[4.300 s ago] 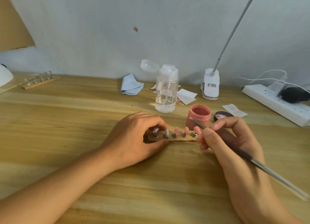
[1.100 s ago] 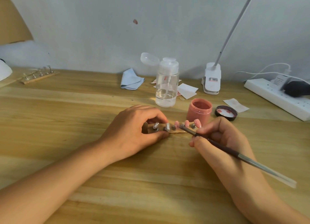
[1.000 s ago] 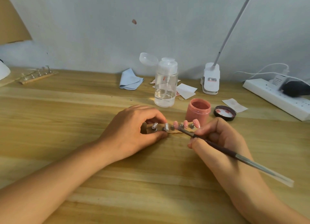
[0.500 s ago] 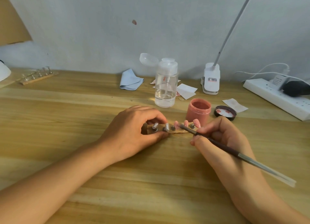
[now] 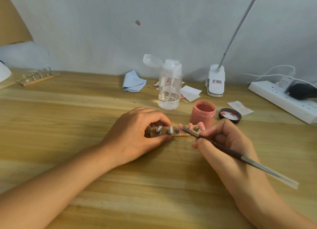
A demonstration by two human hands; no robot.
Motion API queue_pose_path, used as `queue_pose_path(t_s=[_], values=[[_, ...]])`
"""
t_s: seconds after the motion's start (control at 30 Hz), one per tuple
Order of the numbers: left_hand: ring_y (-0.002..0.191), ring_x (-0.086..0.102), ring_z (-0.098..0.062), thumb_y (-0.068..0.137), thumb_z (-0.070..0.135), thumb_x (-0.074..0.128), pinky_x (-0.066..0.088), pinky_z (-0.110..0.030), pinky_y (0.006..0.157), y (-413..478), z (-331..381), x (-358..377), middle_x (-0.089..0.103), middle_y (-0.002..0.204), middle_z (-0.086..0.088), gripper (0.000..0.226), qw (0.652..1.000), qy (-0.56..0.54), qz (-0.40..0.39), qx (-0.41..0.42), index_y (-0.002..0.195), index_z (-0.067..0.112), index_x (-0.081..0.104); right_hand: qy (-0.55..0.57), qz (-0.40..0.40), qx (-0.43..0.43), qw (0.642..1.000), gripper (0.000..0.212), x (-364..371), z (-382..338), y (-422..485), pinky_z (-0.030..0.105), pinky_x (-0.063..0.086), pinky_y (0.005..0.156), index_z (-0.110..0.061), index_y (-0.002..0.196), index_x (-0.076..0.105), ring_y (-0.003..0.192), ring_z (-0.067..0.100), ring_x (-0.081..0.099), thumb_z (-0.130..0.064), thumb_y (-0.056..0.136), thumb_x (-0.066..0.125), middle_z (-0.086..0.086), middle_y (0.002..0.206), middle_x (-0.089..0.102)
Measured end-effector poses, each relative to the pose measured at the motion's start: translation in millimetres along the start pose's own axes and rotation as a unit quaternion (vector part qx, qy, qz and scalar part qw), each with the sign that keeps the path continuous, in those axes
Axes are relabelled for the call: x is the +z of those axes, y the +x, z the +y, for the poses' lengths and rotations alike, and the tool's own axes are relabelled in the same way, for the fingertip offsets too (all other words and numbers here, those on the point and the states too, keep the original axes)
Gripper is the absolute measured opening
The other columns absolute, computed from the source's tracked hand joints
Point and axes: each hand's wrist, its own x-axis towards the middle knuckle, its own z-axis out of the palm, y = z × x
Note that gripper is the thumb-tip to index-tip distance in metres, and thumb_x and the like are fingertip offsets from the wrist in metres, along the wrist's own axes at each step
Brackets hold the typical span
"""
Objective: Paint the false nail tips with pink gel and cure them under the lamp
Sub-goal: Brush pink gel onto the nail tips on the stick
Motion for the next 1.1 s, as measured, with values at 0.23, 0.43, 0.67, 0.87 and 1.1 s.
queue_pose_path(t_s=[0.23,0.43,0.67,0.87,1.1], values=[[0.081,0.054,-0.002,0.079,0.038,0.077,0.042,-0.021,0.076,-1.5,3.0,-0.9,0.06,0.081,0.022,0.016,0.999,0.033,0.023,0.032,0.091,0.032,0.07,0.006,0.057,-0.015,0.998,0.026,-5.8,2.2,5.0,0.024,0.042,0.055,-0.012,0.074,0.052,0.053,0.008,0.053,0.008,0.079,0.068,0.006,0.065,0.069],[0.078,0.05,-0.001,0.081,0.044,0.072,0.041,-0.024,0.076,-3.1,5.4,0.1,0.059,0.081,0.018,0.017,0.996,0.069,0.027,0.057,0.092,0.032,0.068,-0.011,0.02,-0.016,1.0,0.021,-3.3,5.0,3.4,0.008,0.044,0.056,-0.004,0.077,0.051,0.059,-0.005,0.063,0.016,0.08,0.057,-0.004,0.066,0.072],[0.079,0.05,-0.001,0.081,0.044,0.07,0.039,-0.023,0.074,-2.7,5.2,-0.1,0.059,0.08,0.018,0.017,0.995,0.073,0.025,0.055,0.092,0.031,0.069,-0.006,0.026,-0.02,0.999,0.018,-0.8,5.9,5.1,0.006,0.043,0.056,-0.002,0.078,0.052,0.061,-0.005,0.065,0.012,0.082,0.062,-0.004,0.068,0.073],[0.078,0.049,0.0,0.081,0.044,0.072,0.036,-0.019,0.073,-2.8,4.5,-0.1,0.056,0.079,0.022,0.017,0.996,0.07,0.026,0.053,0.093,0.032,0.069,-0.037,0.044,-0.015,0.998,0.022,-3.7,7.8,6.1,0.014,0.043,0.053,-0.012,0.072,0.054,0.052,0.001,0.054,0.005,0.079,0.066,0.005,0.066,0.071],[0.078,0.051,-0.002,0.081,0.042,0.075,0.041,-0.025,0.074,-3.2,5.2,-0.3,0.059,0.079,0.019,0.017,0.996,0.066,0.023,0.047,0.093,0.032,0.07,-0.002,-0.012,-0.021,1.0,0.017,-1.0,-1.2,-0.5,0.0,0.038,0.059,0.001,0.078,0.05,0.065,-0.012,0.062,0.007,0.076,0.066,-0.013,0.061,0.069]])
